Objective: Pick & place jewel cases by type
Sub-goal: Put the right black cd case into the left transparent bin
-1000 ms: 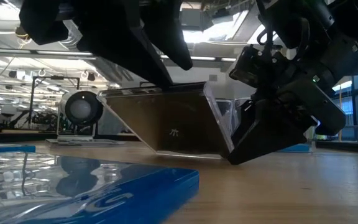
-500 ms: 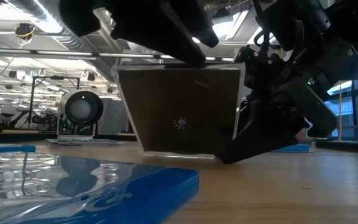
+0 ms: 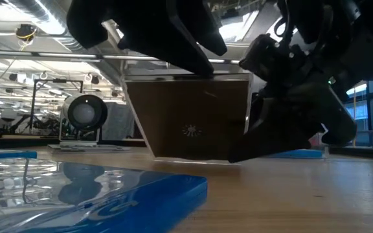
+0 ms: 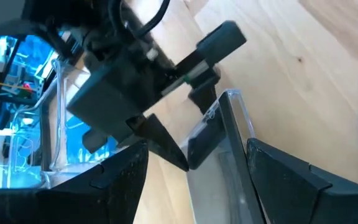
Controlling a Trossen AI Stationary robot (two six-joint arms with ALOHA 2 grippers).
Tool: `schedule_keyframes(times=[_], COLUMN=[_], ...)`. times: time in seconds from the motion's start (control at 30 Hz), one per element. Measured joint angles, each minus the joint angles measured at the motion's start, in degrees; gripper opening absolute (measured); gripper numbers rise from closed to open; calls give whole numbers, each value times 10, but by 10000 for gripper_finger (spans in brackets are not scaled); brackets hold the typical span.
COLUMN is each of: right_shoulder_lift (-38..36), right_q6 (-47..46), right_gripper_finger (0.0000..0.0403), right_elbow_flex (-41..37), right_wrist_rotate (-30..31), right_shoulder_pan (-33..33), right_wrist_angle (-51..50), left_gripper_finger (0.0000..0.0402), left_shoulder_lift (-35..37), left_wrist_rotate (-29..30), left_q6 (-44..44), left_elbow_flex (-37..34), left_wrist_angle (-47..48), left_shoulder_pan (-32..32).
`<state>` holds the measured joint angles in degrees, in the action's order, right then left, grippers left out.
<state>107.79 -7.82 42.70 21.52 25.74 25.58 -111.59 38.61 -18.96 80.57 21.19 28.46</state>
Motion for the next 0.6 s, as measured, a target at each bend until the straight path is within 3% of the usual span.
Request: schedule_keyframes(times=[0.43, 0.6], right_shoulder_lift=[-1, -1], right_q6=[12, 63], right_gripper_finger=[247, 247], right_elbow_flex=[34, 37], right_wrist_rotate=[43, 52], right_shoulder_pan=[18, 19], right_wrist_angle=[11, 12], left_gripper_finger=[267, 267], left_shoulder_lift=[-1, -1], left_wrist_rotate=[46, 49], left_q6=[0, 0], left_elbow_flex=[-1, -1], left_wrist_angle=[0, -1], left_shoulder_pan=[-3, -3])
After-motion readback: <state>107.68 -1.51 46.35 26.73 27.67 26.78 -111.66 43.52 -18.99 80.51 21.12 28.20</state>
